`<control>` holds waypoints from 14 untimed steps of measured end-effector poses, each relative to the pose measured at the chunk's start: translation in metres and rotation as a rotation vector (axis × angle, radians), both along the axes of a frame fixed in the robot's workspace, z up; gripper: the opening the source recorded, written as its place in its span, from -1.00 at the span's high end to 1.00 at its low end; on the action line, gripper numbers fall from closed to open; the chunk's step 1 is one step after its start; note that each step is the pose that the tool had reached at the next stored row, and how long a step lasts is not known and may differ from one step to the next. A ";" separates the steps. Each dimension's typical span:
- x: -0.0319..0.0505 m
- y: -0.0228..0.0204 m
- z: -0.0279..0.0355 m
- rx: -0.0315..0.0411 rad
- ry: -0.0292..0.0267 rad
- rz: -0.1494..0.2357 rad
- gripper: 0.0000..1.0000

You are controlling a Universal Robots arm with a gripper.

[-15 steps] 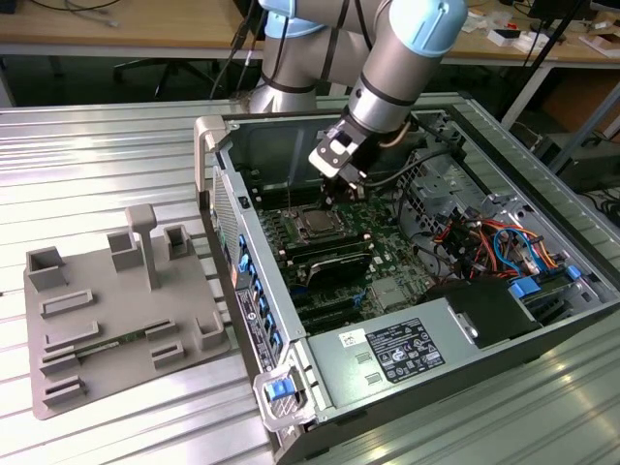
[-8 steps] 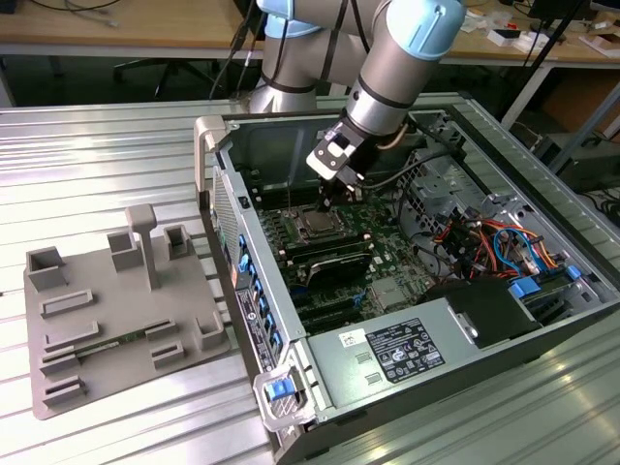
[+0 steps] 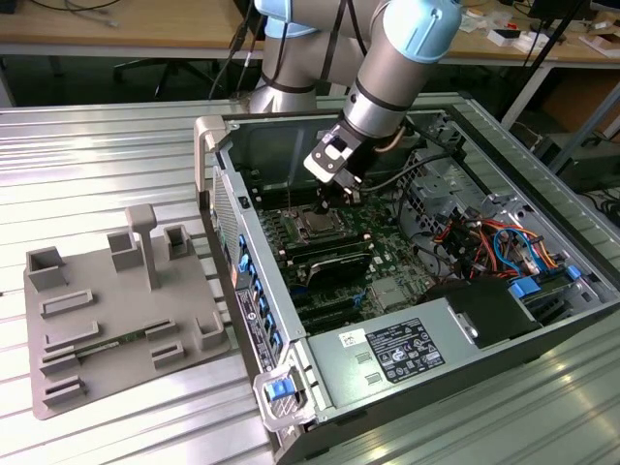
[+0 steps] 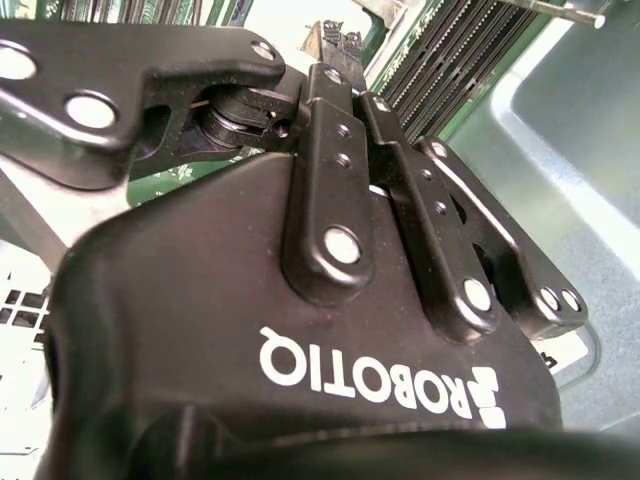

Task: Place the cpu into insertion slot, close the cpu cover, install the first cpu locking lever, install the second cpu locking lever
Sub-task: 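Close the cpu cover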

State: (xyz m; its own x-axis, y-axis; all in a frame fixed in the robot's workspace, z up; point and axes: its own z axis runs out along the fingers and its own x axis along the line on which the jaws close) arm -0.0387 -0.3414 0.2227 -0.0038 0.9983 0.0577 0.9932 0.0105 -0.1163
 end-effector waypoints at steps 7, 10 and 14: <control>-0.0029 -0.0010 -0.0029 0.0001 0.0000 0.000 0.79; -0.0036 -0.0012 -0.0043 0.0001 0.0000 0.001 0.79; -0.0051 -0.0012 -0.0065 0.0002 0.0000 0.004 0.79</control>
State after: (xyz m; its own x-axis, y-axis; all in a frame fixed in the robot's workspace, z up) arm -0.0438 -0.3426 0.2163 -0.0082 0.9983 0.0579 0.9931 0.0150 -0.1163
